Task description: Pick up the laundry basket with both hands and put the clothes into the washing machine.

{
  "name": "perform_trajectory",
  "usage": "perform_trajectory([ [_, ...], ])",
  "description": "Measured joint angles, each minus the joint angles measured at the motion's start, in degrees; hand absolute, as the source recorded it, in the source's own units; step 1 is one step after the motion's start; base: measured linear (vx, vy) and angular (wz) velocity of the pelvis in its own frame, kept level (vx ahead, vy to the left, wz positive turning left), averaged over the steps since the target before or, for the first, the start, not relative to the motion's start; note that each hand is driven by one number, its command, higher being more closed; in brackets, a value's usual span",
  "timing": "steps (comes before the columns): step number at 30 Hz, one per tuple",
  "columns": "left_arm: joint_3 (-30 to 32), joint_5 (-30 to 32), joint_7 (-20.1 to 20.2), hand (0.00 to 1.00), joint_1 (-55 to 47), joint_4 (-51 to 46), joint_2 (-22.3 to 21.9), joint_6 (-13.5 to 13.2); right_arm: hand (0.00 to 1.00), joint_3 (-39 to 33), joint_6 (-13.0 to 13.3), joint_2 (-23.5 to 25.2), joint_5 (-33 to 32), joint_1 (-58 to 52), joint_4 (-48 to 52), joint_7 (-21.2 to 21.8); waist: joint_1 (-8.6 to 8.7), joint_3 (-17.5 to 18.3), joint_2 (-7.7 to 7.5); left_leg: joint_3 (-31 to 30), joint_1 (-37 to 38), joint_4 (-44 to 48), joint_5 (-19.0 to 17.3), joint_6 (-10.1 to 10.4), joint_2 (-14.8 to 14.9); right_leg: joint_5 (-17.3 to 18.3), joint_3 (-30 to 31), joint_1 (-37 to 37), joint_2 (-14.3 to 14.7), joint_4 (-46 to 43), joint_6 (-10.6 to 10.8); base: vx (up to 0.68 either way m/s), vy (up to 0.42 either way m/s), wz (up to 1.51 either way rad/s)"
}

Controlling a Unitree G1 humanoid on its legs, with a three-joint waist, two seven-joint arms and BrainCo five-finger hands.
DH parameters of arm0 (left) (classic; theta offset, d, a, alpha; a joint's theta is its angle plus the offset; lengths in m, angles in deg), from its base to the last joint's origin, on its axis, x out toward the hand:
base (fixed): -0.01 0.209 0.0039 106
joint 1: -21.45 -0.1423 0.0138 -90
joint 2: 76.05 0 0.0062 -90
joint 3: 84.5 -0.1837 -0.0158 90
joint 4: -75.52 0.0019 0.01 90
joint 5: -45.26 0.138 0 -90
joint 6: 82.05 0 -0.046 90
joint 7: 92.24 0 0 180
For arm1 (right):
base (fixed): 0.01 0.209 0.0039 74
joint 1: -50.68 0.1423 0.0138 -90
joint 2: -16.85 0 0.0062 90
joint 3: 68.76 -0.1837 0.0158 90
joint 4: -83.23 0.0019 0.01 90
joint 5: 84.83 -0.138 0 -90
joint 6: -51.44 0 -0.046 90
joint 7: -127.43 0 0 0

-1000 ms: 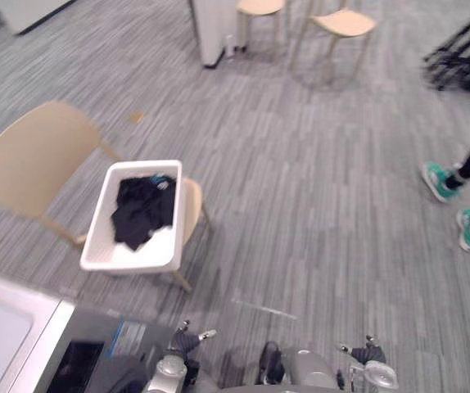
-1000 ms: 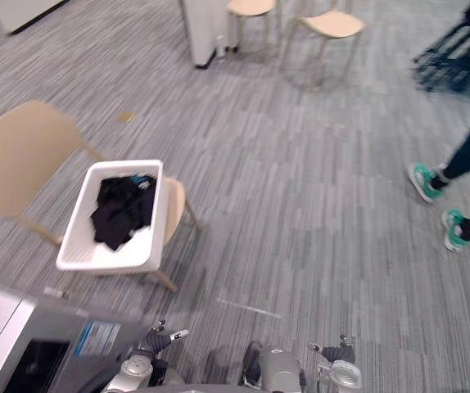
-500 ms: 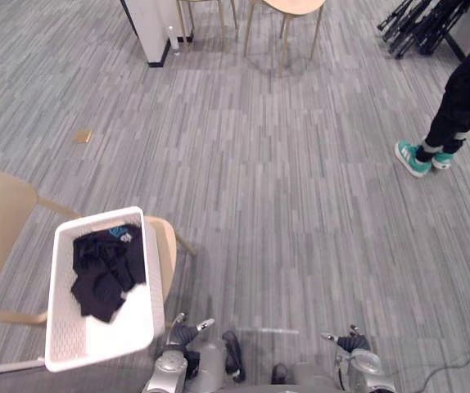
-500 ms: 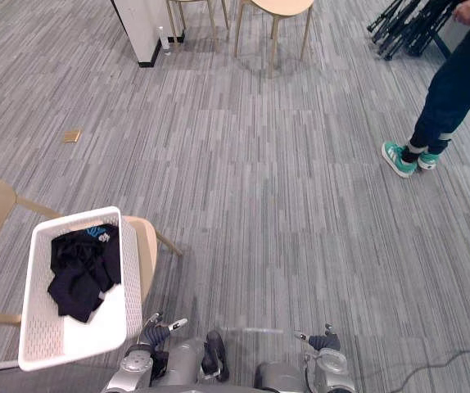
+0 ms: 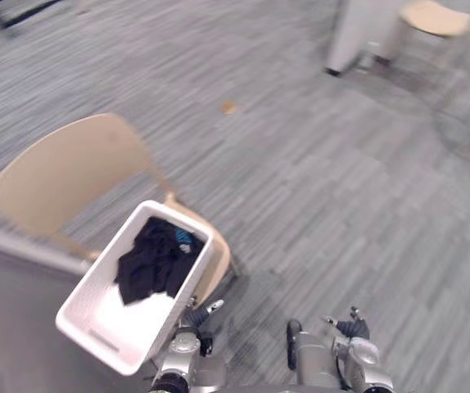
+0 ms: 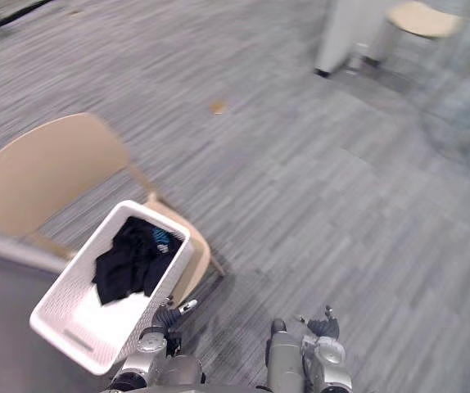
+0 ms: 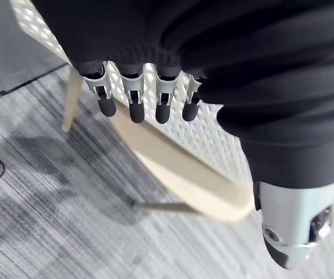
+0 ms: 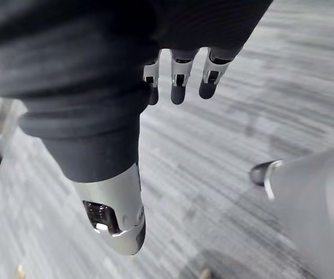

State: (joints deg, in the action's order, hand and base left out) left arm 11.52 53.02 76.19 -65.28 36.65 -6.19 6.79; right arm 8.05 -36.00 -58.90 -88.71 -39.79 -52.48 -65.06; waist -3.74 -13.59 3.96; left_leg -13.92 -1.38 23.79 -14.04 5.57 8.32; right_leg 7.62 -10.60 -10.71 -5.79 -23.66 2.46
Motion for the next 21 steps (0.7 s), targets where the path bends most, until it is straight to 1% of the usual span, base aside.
perform_trajectory([
  [1, 0.12, -0.02, 0.00, 0.00, -0.01, -0.08, 0.00, 0.00, 0.00, -0.06, 0.28, -0.17, -0.05, 0.07, 0.11, -0.11, -0.16, 0.10, -0.18, 2.48, -1.69, -0.66, 2.18, -0.08, 0.88, 0.12, -4.63, 2.37, -1.40, 1.28, -0.12, 0.12, -0.214, 2.43],
  [2, 0.30, -0.02, -0.01, 0.00, -0.05, -0.08, 0.00, 0.02, 0.00, -0.06, 0.38, -0.21, -0.04, 0.07, 0.21, -0.10, -0.18, 0.18, -0.40, 5.60, -2.47, -1.10, 3.28, 0.08, 1.63, 0.14, -7.00, 3.64, -2.15, 2.38, -0.15, 0.09, -0.110, 2.30],
  [3, 0.32, 0.02, -0.05, 0.00, -0.17, -0.07, -0.01, 0.03, 0.00, -0.07, 0.72, -0.34, -0.11, 0.23, 0.26, -0.22, -0.29, 0.40, -0.82, 14.96, -3.79, -1.91, 4.20, 0.11, 3.34, 0.14, -10.91, 5.76, -3.23, 4.55, -0.15, 0.06, -0.026, 1.69],
  [4, 0.10, 0.09, -0.03, 0.00, -0.53, -0.06, 0.16, 0.09, 0.00, -0.08, 0.89, -0.50, -0.12, 0.35, 0.17, -0.32, -0.25, 0.51, -1.03, 21.09, -4.36, -1.86, 4.06, -0.15, 4.65, 0.14, -12.87, 6.64, -3.59, 5.62, -0.15, 0.06, 0.030, 1.97],
  [5, -1.69, 0.21, -0.04, 0.00, -1.18, -0.02, 0.57, 0.26, 0.00, -0.20, 0.99, -0.95, -0.13, 0.97, -0.35, -0.96, -0.12, 0.83, -0.70, 34.88, -4.68, -1.67, 3.47, -1.50, 6.75, 0.28, -16.57, 8.17, -4.53, 7.15, 0.07, 0.05, 0.098, 1.75],
  [6, -3.80, 0.45, 0.05, 0.00, -1.26, 0.07, 0.87, 0.63, 0.00, -0.51, 0.97, -1.48, -0.28, 1.26, -0.91, -1.35, 0.11, 1.15, -0.19, 42.98, -4.86, -1.59, 2.88, -3.06, 7.44, 0.60, -18.99, 9.05, -5.35, 7.30, 0.68, 0.05, 0.129, 1.71],
  [7, -4.94, 0.90, 0.13, 0.00, -1.17, 0.20, 1.34, 0.75, 0.00, -0.64, 0.97, -1.99, -0.58, 1.19, -1.12, -1.38, 0.35, 1.26, -0.32, 45.10, -4.84, -1.66, 2.93, -3.08, 7.33, 0.69, -20.25, 9.56, -6.03, 7.31, 0.95, 0.05, 0.172, 1.56],
  [8, -7.30, 2.03, 0.31, 0.00, -1.85, 0.24, 2.35, 0.74, 0.00, -0.59, 0.89, -1.72, -1.40, 1.16, -1.89, -1.36, 0.20, 1.35, -1.45, 44.94, -5.13, -3.00, 2.99, -3.20, 5.53, 0.61, -22.75, 11.06, -6.94, 7.92, 1.41, 0.05, 0.177, 1.21],
  [10, -8.38, 2.22, 0.37, 0.00, -2.54, 0.77, 3.50, 0.76, 0.00, -0.74, 0.95, -1.01, -1.84, 0.73, -2.00, -1.37, 0.55, 1.88, -2.76, 41.34, -4.94, -4.80, 3.50, -4.00, 2.90, 0.52, -24.98, 12.76, -8.22, 8.39, 1.74, 0.07, 0.216, 1.13],
  [11, -8.86, 3.15, 0.41, 0.00, -3.31, 1.28, 4.62, 0.70, 0.00, -1.85, 0.98, -0.85, -1.84, 0.24, -2.33, -1.38, 1.47, 2.63, -3.97, 38.85, -4.74, -6.06, 3.92, -4.67, 0.25, 0.52, -25.41, 13.48, -10.51, 6.51, 1.81, 0.06, 0.198, 1.05],
  [12, -8.86, 3.39, 0.38, 0.00, -3.46, 1.35, 5.18, 0.67, 0.00, -2.68, 0.98, -1.06, -1.67, 0.48, -2.32, -1.51, 1.29, 2.73, -4.24, 38.52, -4.24, -6.53, 3.68, -5.07, -0.86, 0.51, -24.83, 13.14, -12.41, 3.23, 1.87, 0.05, 0.159, 0.87],
  [13, -8.87, 3.66, 0.39, 0.00, -3.61, 1.44, 5.54, 0.67, 0.00, -2.74, 0.98, -1.26, -1.55, 0.74, -2.30, -1.72, 1.30, 2.68, -4.33, 38.52, -3.66, -7.09, 3.44, -5.48, -1.53, 0.43, -24.15, 12.36, -13.61, 0.62, 2.00, 0.03, 0.147, 0.25],
  [14, -8.91, 4.06, 0.38, 0.00, -3.83, 1.68, 5.95, 0.67, 0.00, -2.61, 0.98, -1.53, -1.31, 1.08, -2.20, -1.89, 1.48, 2.56, -4.57, 38.01, -2.92, -7.54, 3.00, -6.08, -2.59, -0.07, -22.63, 11.08, -15.62, -4.09, 2.64, 0.03, 0.164, 0.31],
  [15, -9.38, 4.09, 0.37, 0.00, -4.15, 1.93, 6.83, 0.69, 0.00, -2.59, 0.95, -1.80, -0.82, 1.29, -1.46, -2.11, 1.95, 2.39, -4.81, 36.48, -2.17, -7.81, 2.08, -6.86, -3.93, -1.67, -18.24, 8.28, -17.82, -11.46, 0.68, 0.04, 0.204, 0.66],
  [16, -10.48, 4.09, 0.36, 0.00, -4.73, 1.92, 7.54, 0.64, 0.00, -2.51, 0.90, -2.15, 0.18, 0.11, 0.74, -2.43, 3.16, 2.28, -4.66, 33.76, -1.57, -7.84, 1.02, -7.48, -4.76, -4.12, -10.26, 3.76, -17.82, -19.15, -2.64, 0.03, 0.135, 0.77],
  [17, -10.67, 4.08, 0.38, 0.00, -4.87, 1.94, 7.64, 0.65, 0.00, -2.51, 0.88, -2.16, 0.36, -0.39, 1.69, -2.45, 3.38, 2.18, -4.57, 32.86, -1.33, -7.79, 0.75, -7.73, -4.84, -3.18, -6.91, 2.63, -16.66, -20.64, -1.84, 0.09, 0.112, 0.87],
  [18, -10.52, 4.08, 0.28, 0.00, -4.63, 1.88, 8.20, 0.65, 0.00, -2.46, 0.77, -2.33, 1.82, -1.89, 5.13, -2.61, 4.01, 2.06, -4.65, 31.14, -0.89, -8.00, 0.40, -7.75, -4.85, 1.03, 0.17, 0.22, -12.55, -21.15, 0.70, 0.11, 0.048, 0.80],
  [19, -10.30, 4.07, 0.32, 0.00, -5.00, 1.85, 8.77, 0.62, 0.00, -1.94, 0.76, -3.02, 3.71, -3.08, 9.60, -3.11, 4.52, 1.92, -4.42, 30.26, -0.49, -8.23, 0.77, -7.69, -4.94, 3.81, 5.49, -1.83, -8.97, -19.27, 2.53, 0.11, 0.048, 0.74],
  [20, -10.19, 4.06, 0.31, 0.00, -5.07, 1.85, 8.87, 0.62, 0.00, -1.49, 0.79, -3.65, 4.55, -3.54, 11.50, -3.40, 4.62, 2.00, -4.65, 29.82, -0.25, -8.30, 0.80, -7.63, -5.11, 4.37, 7.06, -2.48, -7.77, -17.73, 2.80, 0.12, -0.004, 0.57],
  [21, -9.94, 4.04, 0.27, 0.00, -5.20, 1.81, 8.94, 0.57, 0.00, -1.29, 0.91, -4.98, 7.10, -4.12, 15.32, -3.82, 4.56, 2.07, -4.83, 29.44, 0.40, -8.42, 0.97, -7.39, -5.32, 4.78, 9.11, -3.36, -5.32, -13.07, 3.53, 0.14, -0.031, 0.41],
])
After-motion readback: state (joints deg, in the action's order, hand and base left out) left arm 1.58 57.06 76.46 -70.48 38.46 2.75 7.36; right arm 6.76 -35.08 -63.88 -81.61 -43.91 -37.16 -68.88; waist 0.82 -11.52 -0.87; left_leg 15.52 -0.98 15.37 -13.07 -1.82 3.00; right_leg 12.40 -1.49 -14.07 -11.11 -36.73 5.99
